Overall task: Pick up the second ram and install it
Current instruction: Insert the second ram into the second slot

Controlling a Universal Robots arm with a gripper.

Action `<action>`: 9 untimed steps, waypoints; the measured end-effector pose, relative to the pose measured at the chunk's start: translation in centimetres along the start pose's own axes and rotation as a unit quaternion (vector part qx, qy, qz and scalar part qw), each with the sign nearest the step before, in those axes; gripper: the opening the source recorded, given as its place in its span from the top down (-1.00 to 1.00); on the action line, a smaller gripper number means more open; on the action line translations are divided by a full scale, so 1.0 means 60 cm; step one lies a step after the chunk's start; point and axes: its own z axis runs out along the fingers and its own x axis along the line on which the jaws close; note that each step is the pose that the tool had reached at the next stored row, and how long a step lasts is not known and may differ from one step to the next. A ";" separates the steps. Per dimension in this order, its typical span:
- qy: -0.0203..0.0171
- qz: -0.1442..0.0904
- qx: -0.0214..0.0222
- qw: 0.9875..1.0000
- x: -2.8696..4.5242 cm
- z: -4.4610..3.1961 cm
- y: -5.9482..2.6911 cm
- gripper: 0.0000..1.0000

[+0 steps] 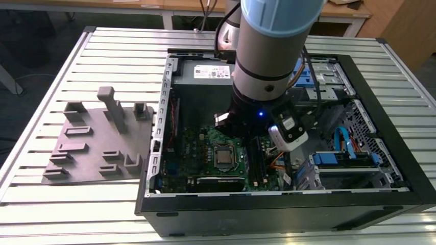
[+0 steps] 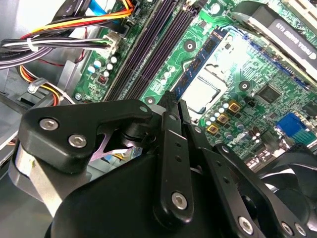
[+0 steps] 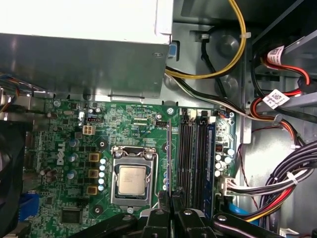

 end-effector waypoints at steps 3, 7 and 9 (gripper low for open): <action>0.000 0.000 0.000 1.000 0.000 0.002 0.000 0.73; 0.000 0.000 0.000 1.000 0.000 0.003 0.002 0.73; 0.000 0.000 0.000 1.000 0.000 0.004 0.004 0.73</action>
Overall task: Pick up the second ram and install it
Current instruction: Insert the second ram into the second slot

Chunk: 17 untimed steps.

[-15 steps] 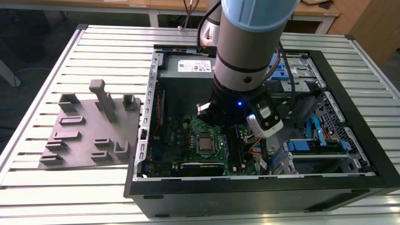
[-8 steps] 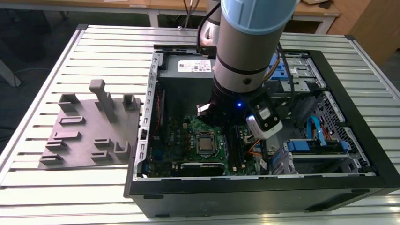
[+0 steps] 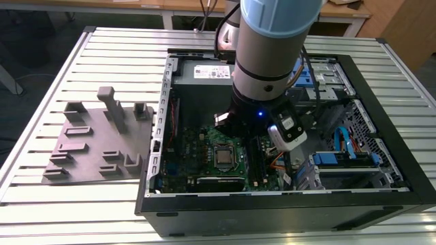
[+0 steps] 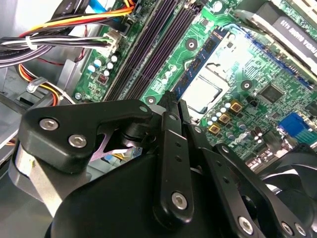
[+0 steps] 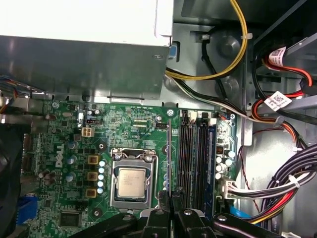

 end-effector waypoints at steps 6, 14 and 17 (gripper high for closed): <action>0.000 0.000 0.000 1.000 0.000 0.003 0.002 0.73; 0.000 0.000 0.000 1.000 0.000 0.006 0.003 0.73; 0.000 0.000 0.000 1.000 0.000 0.007 0.004 0.73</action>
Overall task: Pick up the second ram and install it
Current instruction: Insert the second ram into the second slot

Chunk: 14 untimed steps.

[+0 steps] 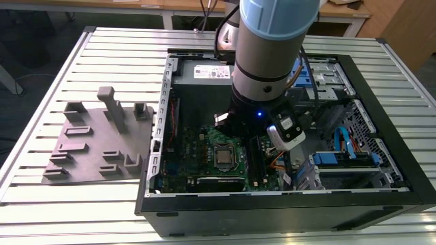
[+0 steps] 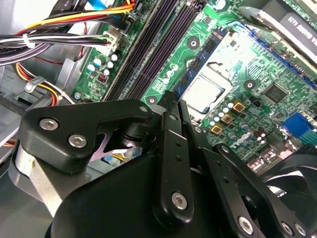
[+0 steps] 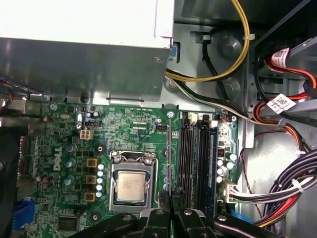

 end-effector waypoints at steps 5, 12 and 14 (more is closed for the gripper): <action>0.000 0.000 0.000 1.000 0.000 0.002 0.002 0.73; 0.000 0.000 0.000 1.000 0.000 0.005 0.007 0.73; 0.000 0.000 0.000 1.000 0.000 0.005 0.010 0.73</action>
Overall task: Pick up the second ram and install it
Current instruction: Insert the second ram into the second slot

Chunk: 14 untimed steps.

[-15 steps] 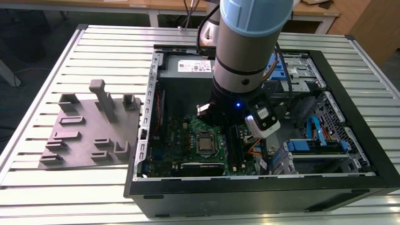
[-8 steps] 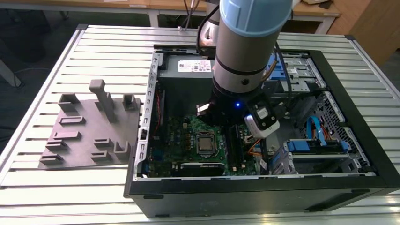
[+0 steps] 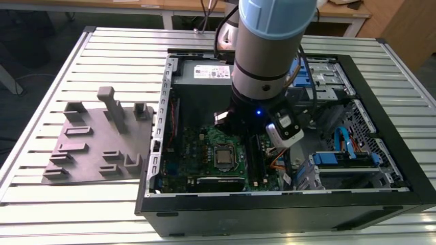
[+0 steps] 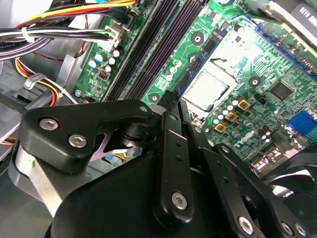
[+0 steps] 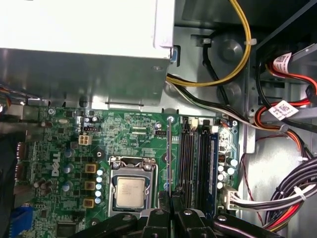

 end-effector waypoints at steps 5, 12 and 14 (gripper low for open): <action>-0.001 0.008 0.000 1.000 0.000 0.003 0.001 0.73; -0.002 0.033 0.001 0.999 -0.005 0.007 0.000 0.73; -0.002 0.034 0.002 0.999 -0.008 0.008 -0.001 0.73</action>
